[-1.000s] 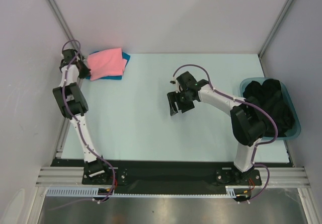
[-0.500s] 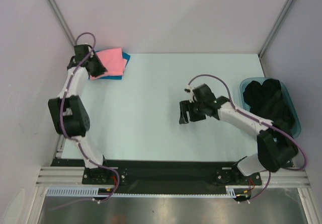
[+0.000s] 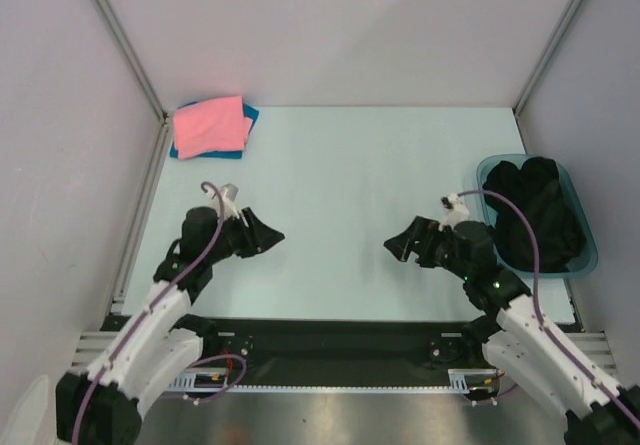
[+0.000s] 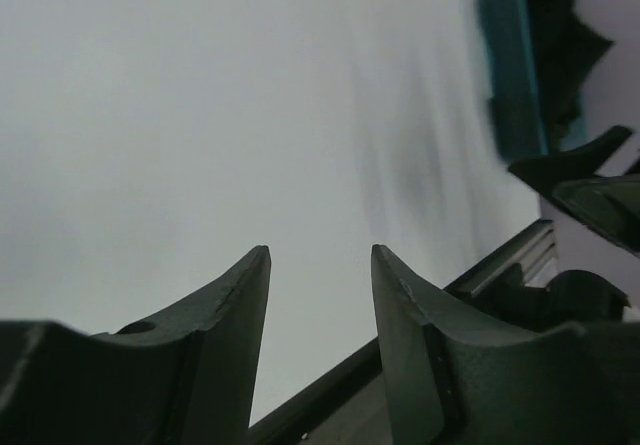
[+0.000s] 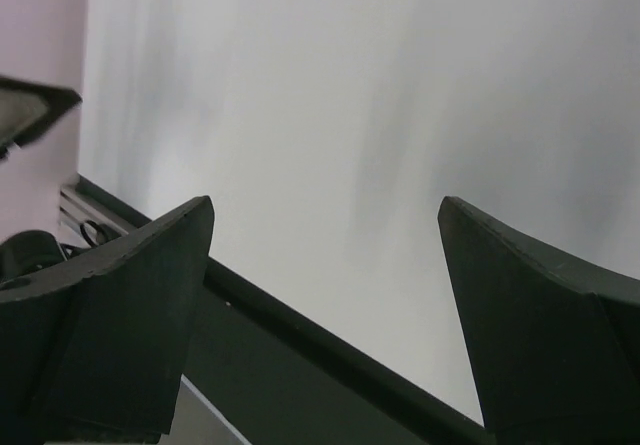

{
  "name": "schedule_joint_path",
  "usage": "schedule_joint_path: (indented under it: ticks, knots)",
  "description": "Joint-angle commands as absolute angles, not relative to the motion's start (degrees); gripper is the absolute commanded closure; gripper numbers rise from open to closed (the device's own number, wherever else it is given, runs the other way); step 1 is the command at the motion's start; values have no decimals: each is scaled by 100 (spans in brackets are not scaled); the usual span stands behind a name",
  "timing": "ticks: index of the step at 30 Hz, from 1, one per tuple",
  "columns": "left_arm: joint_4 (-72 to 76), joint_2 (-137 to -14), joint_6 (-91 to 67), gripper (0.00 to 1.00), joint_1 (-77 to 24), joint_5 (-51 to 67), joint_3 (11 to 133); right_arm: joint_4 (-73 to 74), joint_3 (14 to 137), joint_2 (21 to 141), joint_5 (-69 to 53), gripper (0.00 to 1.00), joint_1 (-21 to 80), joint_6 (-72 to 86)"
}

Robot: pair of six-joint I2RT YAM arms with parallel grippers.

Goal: Fold and stack the t-shirts
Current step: Neatly place the folded tshirt to the corner

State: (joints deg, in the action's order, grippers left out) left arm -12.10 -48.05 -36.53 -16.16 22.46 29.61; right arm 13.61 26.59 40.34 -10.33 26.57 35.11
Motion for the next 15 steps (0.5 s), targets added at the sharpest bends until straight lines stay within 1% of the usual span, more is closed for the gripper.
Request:
schedule_joint_path:
  ticks: [1,2,3,4,5,7,8,9,10,13,15]
  knots:
    - [-483,-3414,-4525,49,-1679,2672,1981,1318,1848,3052,-703,0,2628,4488]
    - [-527,-3106,-4587,46,-1687,2707,1830,1362,1602,2510,-738,0,2619,4691]
    - [-640,-2467,-4640,45,-1687,2690,1706,1406,1382,2270,-834,0,2619,4893]
    - [-955,-2209,-4684,44,-1687,2681,1514,1493,945,1989,-844,0,2628,5383]
    - [-1071,-1910,-4728,42,-1687,2646,1416,1520,732,1516,-896,0,2628,5553]
    - [-986,-1137,-5078,39,-1696,2794,953,1643,319,952,-949,0,2637,5765]
    - [-976,-890,-5402,39,-1696,2856,793,1783,282,453,-888,0,2654,5757]
    - [-1002,-374,-5544,38,-1696,2856,643,2150,273,266,-653,0,2680,5757]
    - [-941,-126,-5703,33,-1722,2874,363,2293,264,185,-590,0,2672,5757]
    - [-1115,822,-6239,31,-1740,2734,10,2347,369,623,-431,0,2707,5616]
    - [-785,590,-6363,31,-1740,2977,-219,2347,378,781,-387,0,2725,5713]
